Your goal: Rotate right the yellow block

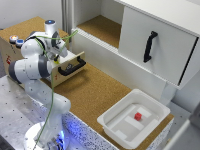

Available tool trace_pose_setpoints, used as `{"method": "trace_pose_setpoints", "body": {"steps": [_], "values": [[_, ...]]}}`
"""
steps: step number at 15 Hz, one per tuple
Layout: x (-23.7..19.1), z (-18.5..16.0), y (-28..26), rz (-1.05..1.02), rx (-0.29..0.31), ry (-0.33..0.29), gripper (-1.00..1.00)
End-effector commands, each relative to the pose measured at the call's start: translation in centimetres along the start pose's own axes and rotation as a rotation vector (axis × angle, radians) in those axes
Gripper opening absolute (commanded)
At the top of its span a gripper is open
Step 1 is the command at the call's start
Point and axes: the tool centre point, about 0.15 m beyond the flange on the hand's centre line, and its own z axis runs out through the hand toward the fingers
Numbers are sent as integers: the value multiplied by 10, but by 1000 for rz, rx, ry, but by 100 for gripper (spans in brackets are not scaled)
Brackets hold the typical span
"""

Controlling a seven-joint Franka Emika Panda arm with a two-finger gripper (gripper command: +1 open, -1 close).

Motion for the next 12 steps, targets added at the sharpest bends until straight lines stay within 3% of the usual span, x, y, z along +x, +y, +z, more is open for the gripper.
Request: {"method": "trace_pose_setpoints", "body": {"steps": [1,3,10,12], "values": [[4,-31,2,-25,72,4,100],[-5,-54,-2,-86,55,-22,100],[-43,-153,-42,-233,43,-22,100],[-52,-177,-54,-304,52,-57,100]]}}
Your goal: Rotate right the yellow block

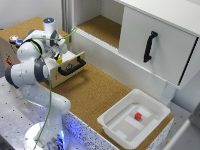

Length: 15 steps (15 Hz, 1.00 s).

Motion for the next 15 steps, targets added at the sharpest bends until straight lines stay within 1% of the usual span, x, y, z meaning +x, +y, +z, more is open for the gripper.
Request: {"method": "trace_pose_setpoints", "body": {"steps": [1,2,3,4,5,6,7,8,10,11,12,13,14,15], "values": [[-27,-79,-37,-160,17,-95,100],[-33,-91,-47,-209,22,-140,100],[-38,-94,-54,-235,33,-178,100],[-49,-99,-65,-269,76,-239,100],[-58,-103,-77,-300,102,-280,100],[-66,-106,-89,-327,90,-308,100],[-74,-110,-98,-348,96,-327,100],[-80,-114,-107,-362,89,-326,-100],[-92,-119,-125,-374,-25,-327,-100],[-96,-119,-133,-372,-35,-325,-100],[-100,-116,-142,-371,-67,-329,-100],[-103,-111,-150,-359,-51,-333,-100],[-105,-108,-156,-346,-18,-324,-100],[-106,-106,-162,-351,-37,-321,-100]]}}
